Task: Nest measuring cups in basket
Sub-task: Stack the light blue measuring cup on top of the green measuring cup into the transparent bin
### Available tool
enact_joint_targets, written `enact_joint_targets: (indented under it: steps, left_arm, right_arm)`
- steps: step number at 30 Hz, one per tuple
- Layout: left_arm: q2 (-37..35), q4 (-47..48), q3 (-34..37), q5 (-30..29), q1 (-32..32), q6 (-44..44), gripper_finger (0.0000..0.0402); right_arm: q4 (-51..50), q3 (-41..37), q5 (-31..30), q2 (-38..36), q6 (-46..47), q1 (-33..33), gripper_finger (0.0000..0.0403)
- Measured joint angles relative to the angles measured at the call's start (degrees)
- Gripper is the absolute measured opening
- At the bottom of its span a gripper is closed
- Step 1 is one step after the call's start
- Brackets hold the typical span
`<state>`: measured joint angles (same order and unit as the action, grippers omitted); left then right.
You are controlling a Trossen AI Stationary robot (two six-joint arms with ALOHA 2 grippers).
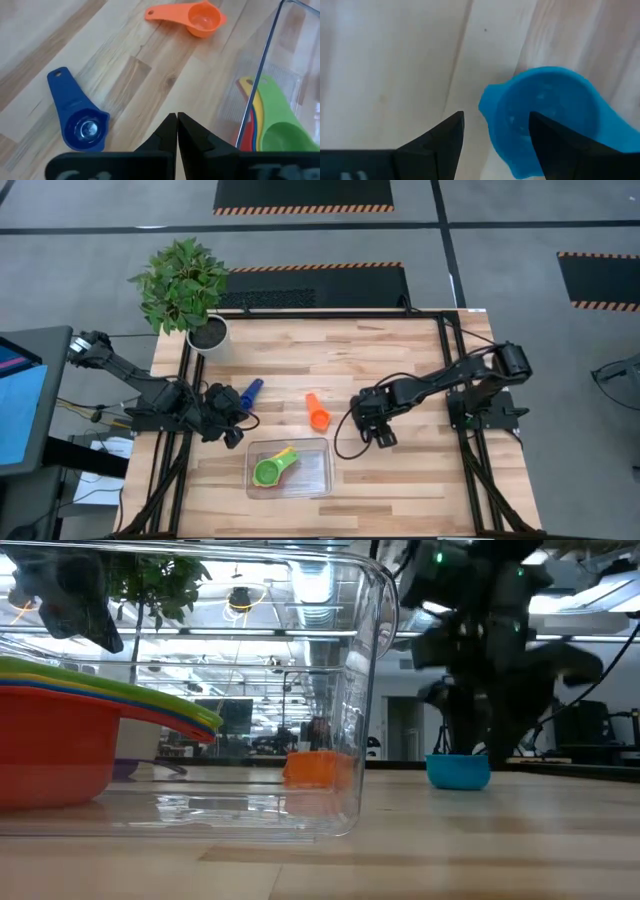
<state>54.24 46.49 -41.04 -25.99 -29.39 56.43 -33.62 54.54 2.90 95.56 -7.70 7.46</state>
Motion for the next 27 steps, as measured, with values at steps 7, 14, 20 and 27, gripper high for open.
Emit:
enact_joint_targets:
  steps: [7,14,20,27]
  left_arm:
    - [0.0,-0.16,0.0,0.1,0.01,0.23,0.0]
    - [0.0,-0.51,0.0,0.12,0.0,0.22,0.0]
    - [0.0,-0.53,0.0,0.12,0.02,0.16,0.0]
    - [0.0,0.08,-0.02,-2.53,0.0,1.77,0.0]
  right_arm:
    - [1.65,0.75,-0.44,6.19,4.45,0.02,0.0243]
    - [1.16,3.32,-0.56,8.43,13.04,-0.04,0.0175]
    - [0.95,6.92,-1.8,8.73,18.04,-0.27,0.0035]
    - [-0.81,12.43,-2.7,8.56,20.32,-1.85,0.0011]
